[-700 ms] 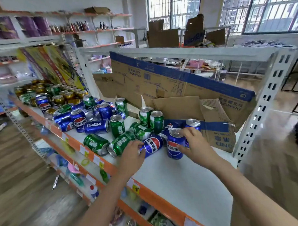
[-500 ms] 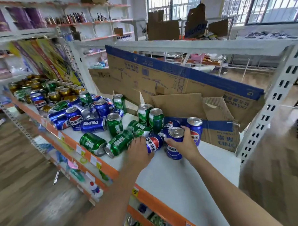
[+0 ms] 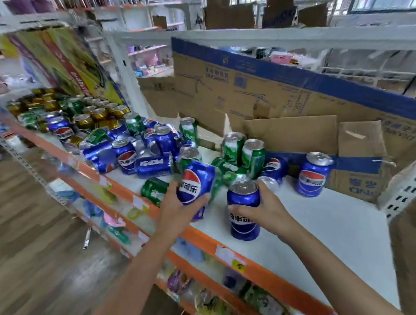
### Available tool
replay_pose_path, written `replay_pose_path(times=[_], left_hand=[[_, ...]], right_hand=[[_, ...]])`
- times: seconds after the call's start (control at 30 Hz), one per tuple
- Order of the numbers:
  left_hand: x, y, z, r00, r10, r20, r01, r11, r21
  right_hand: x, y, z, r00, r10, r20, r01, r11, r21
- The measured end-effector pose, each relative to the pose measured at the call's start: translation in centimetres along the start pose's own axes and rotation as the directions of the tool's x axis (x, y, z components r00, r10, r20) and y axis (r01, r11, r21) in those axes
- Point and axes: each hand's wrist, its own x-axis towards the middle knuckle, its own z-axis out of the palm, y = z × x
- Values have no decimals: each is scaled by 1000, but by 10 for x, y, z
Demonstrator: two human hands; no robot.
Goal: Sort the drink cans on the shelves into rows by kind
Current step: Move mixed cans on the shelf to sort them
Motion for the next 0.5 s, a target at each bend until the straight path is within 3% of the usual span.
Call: replay_pose_path(times=[0.13, 0.3, 0.5], left_hand=[[10, -24, -104, 986, -138, -89, 106, 950, -294], [23, -85, -235, 936, -271, -224, 177, 914, -365], [51, -134, -324, 901, -339, -270, 206, 883, -421]], right_hand=[[13, -44, 93, 999, 4, 44, -12, 984, 178], [45, -90, 210, 989, -21, 143, -11, 975, 222], [94, -118, 310, 974, -41, 222, 6, 987, 159]])
